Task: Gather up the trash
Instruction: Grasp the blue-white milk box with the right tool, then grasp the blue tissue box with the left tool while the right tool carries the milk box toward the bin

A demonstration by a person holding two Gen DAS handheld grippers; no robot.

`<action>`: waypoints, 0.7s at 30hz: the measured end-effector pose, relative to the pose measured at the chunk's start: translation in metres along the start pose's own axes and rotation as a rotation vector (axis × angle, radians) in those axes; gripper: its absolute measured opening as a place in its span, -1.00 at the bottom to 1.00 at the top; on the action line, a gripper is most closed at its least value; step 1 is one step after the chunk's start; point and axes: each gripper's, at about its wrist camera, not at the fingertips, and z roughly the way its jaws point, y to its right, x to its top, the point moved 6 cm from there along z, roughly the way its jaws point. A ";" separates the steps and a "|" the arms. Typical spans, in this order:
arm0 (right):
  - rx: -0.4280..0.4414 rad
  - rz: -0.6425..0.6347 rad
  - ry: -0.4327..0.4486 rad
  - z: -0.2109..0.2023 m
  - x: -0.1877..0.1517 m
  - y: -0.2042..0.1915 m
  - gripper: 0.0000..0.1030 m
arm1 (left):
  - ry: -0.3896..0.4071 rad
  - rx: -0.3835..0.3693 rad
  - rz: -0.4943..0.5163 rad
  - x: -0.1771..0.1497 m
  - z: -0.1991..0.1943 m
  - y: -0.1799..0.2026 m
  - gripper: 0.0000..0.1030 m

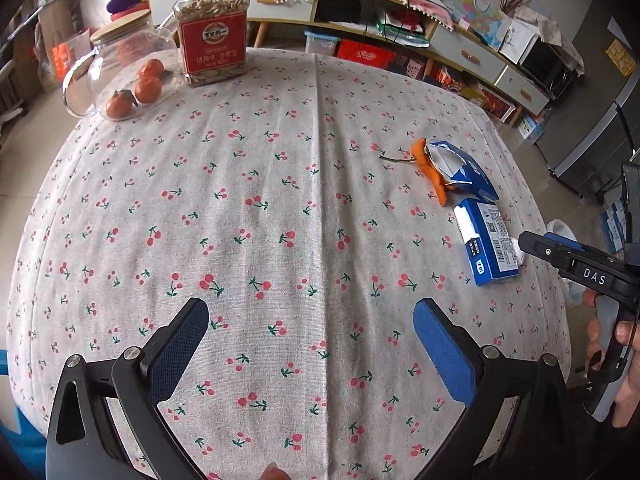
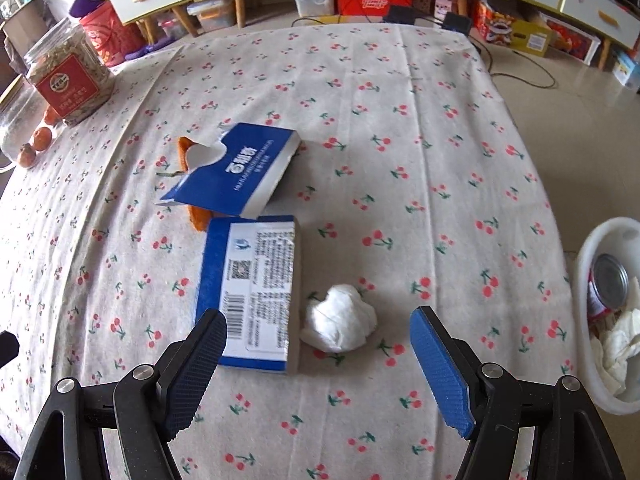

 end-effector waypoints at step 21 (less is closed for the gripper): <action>-0.007 -0.126 -0.029 0.042 0.015 -0.042 0.20 | 0.009 0.033 -0.077 0.006 -0.001 -0.022 1.00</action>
